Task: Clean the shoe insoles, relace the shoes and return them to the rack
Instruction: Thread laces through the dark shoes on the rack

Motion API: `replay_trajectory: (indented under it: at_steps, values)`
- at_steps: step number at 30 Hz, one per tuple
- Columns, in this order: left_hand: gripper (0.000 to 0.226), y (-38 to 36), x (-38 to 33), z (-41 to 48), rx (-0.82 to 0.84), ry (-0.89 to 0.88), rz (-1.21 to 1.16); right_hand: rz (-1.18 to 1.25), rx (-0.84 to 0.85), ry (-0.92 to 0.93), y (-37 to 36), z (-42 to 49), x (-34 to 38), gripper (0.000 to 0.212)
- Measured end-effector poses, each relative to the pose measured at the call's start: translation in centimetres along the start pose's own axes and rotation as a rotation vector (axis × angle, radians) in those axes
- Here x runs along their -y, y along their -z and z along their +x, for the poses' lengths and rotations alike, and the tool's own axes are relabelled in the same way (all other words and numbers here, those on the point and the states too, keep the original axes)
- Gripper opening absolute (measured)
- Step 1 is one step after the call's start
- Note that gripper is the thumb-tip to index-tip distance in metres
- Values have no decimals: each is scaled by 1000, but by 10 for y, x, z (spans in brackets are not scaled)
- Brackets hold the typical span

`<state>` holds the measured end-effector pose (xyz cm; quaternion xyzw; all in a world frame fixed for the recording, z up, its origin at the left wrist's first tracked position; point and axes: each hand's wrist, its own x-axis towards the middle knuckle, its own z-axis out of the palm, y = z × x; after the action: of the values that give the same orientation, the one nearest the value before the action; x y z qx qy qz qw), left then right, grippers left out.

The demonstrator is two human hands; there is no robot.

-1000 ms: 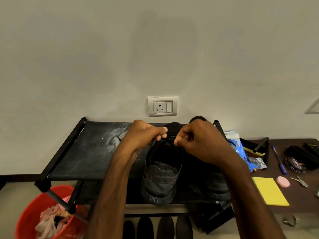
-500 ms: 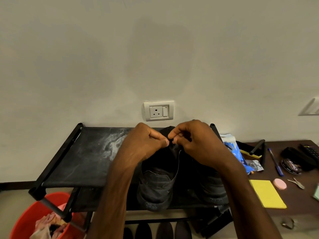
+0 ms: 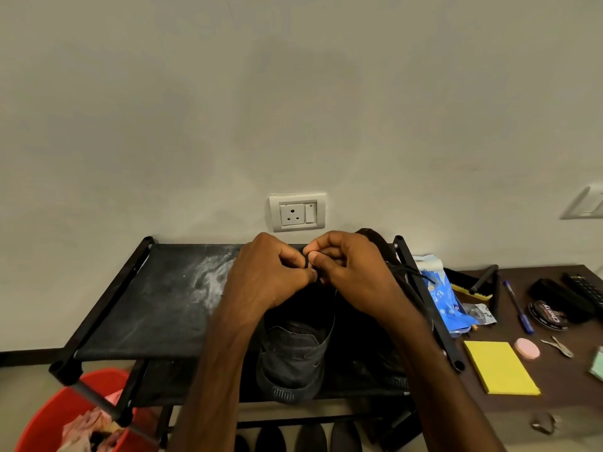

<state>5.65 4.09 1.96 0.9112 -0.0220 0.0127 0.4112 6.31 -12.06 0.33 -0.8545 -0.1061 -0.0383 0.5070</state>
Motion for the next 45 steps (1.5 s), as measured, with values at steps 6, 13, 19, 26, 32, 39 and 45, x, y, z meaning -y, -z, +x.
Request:
replay_trajectory:
  at_steps: [6,13,19,26,32,39,45]
  values:
    - [12,-7,-5,-4,-102,54,39,-62,-37,-21,-6,5,-1,10]
    - [15,-23,-18,-12,-243,79,234,-83,12,-85,5,5,0,10]
    - [15,-34,-17,-13,-350,90,227,-19,16,-133,9,4,3,8]
    - [10,-30,-15,-22,-450,21,143,111,27,-251,10,5,7,6]
    - [16,-23,-3,-21,-419,-189,108,187,53,-300,12,4,10,7]
    - [15,-10,16,-12,-343,-284,150,-28,1,-137,10,5,9,16]
    - [7,-8,12,-13,-198,-114,52,-308,-117,27,9,-3,20,16]
